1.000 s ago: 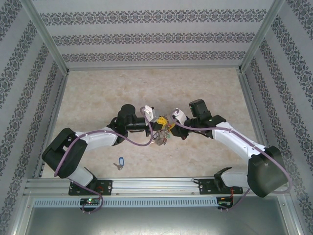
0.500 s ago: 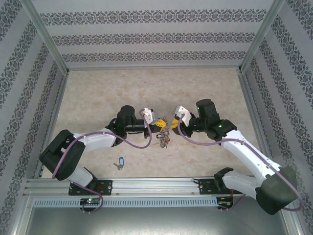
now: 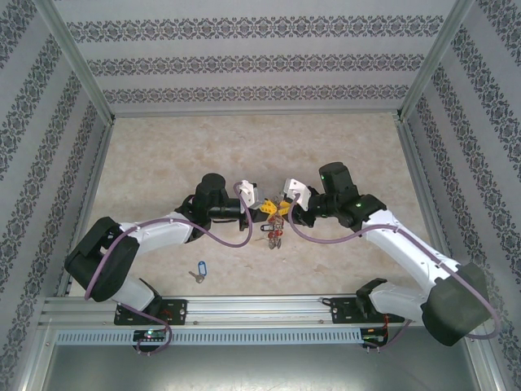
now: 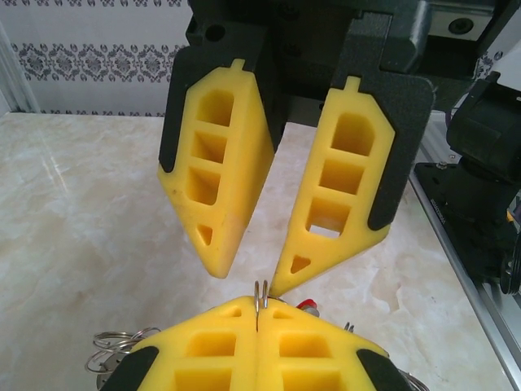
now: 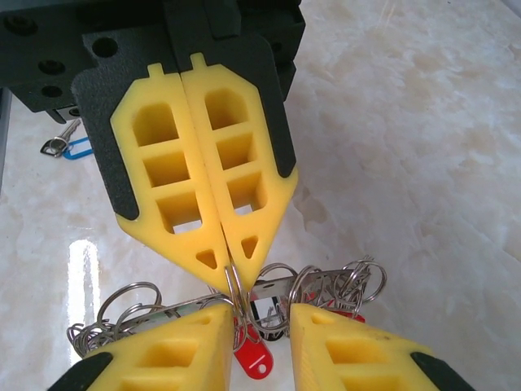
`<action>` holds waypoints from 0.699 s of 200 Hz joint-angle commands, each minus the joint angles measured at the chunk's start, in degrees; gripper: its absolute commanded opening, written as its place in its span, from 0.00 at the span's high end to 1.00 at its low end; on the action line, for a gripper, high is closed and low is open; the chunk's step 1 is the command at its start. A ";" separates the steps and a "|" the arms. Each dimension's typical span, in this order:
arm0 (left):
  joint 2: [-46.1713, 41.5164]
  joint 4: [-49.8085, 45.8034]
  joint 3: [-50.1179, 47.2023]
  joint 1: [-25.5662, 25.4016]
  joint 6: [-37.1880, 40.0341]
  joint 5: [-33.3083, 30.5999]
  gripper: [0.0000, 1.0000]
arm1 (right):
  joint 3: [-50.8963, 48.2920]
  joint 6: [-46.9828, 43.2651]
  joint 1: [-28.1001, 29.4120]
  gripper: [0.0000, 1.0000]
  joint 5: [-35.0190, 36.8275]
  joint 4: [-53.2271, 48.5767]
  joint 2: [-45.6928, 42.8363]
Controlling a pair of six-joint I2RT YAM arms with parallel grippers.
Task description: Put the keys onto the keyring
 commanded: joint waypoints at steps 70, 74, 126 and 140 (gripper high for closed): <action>-2.80 1.06 1.94 -0.19 1.34 1.17 1.00 | 2.02 -3.09 0.64 0.95 -2.49 -0.32 2.27; -2.75 1.05 1.82 -0.14 1.36 1.15 1.00 | 2.21 -3.32 0.64 0.96 -2.53 -0.84 2.36; -3.97 -8.87 3.90 -0.14 7.25 0.36 0.93 | 5.24 -5.22 1.99 1.00 0.54 -6.69 1.08; -4.37 -13.28 4.83 -0.13 10.21 -0.06 0.88 | 6.86 -6.11 2.72 1.00 2.36 -9.10 0.84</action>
